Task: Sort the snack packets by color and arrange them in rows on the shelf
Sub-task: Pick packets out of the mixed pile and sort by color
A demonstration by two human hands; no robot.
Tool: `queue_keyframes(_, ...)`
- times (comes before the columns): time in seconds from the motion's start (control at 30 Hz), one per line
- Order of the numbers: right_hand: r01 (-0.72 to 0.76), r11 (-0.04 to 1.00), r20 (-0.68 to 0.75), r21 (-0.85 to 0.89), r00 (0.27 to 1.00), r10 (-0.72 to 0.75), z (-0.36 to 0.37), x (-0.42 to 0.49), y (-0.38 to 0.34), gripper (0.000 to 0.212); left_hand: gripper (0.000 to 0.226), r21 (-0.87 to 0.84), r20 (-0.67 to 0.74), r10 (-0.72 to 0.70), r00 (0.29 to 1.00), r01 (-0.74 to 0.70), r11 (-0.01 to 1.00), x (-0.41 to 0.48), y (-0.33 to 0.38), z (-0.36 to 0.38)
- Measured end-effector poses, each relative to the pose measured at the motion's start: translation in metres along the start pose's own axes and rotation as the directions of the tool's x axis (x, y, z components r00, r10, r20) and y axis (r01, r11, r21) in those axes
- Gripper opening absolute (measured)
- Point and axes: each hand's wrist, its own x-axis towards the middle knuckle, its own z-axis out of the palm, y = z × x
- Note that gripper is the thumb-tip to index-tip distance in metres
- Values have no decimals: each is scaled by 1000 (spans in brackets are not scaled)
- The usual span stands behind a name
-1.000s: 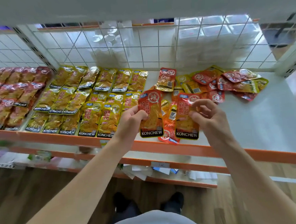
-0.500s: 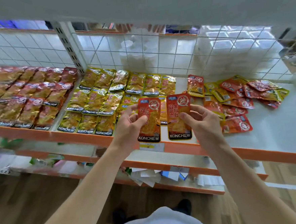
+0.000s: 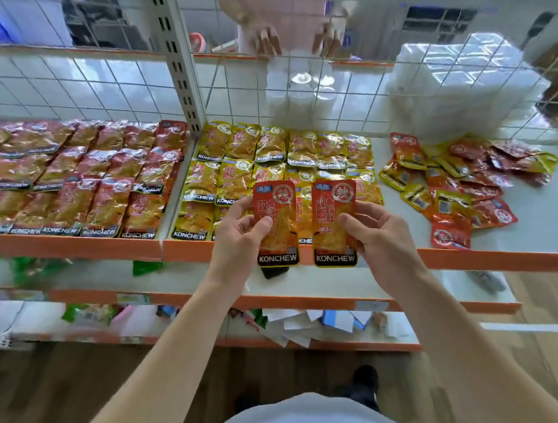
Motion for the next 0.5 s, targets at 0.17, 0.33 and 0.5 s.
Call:
queue_keyframes(0.17, -15, 1000, 13, 21, 1000, 15, 25, -15, 5, 19, 33, 41, 18, 10, 1000, -11, 999, -4, 3, -29)
queue_keyframes(0.33, -12, 1000, 20, -14, 1000, 12, 33, -21, 7, 20, 34, 78, 4, 18, 1000, -18, 997, -11, 5, -39)
queue_keyframes(0.5, -7, 999, 57, -54, 998, 10, 35, -17, 1, 22, 32, 110, -63, 45, 997, -37, 993, -21, 9, -33)
